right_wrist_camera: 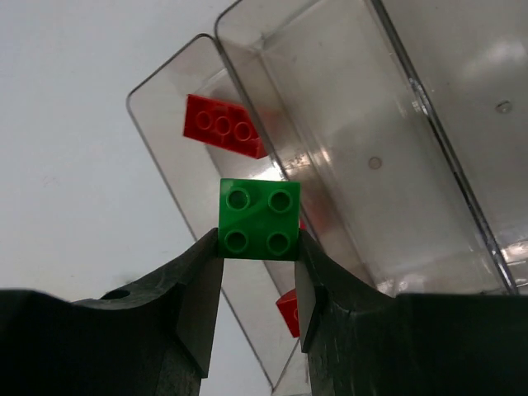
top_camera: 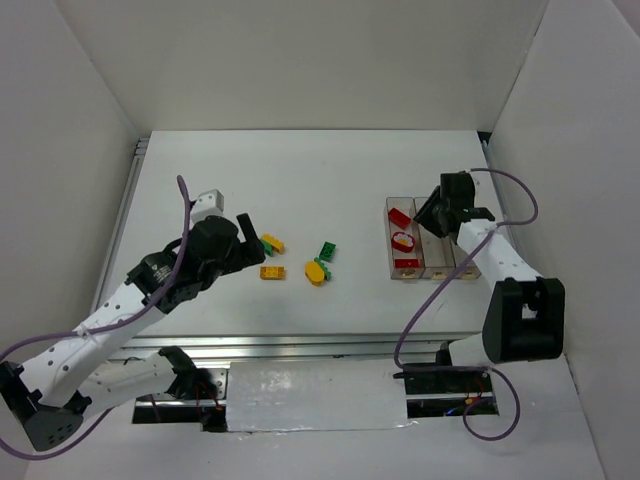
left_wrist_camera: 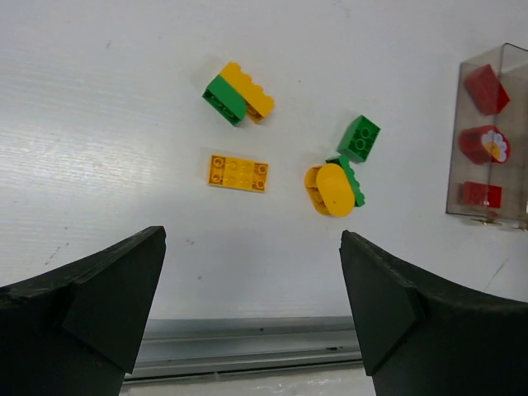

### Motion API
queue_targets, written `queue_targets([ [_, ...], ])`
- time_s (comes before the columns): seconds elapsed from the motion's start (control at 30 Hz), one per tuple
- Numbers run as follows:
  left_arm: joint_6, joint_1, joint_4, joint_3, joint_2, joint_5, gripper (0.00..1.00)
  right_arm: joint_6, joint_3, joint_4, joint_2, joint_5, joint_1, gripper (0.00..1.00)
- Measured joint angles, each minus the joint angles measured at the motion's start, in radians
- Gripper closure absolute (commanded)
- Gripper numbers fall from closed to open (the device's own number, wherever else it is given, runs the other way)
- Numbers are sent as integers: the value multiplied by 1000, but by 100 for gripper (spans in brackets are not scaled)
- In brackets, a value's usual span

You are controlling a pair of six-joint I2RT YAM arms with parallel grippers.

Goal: Sort the legos into containers by color

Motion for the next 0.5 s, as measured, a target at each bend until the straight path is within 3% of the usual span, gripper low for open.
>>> queue_targets([
  [0.23, 0, 72, -12, -15, 49, 1, 1, -21, 41, -39, 79, 16, -48, 84],
  [0.3, 4, 95, -6, -25, 64, 14, 0, -21, 52, -45, 87, 19, -71, 42],
  [0.33, 5, 105, -3, -32, 69, 19, 0, -20, 59, -47, 91, 19, -81, 33],
  [0.37, 6, 113, 0, -39, 71, 26, 1, -21, 64, -47, 96, 22, -87, 27],
  [0.5, 26, 118, 3, -47, 79, 45, 1, -24, 83, -50, 119, 29, -97, 20],
])
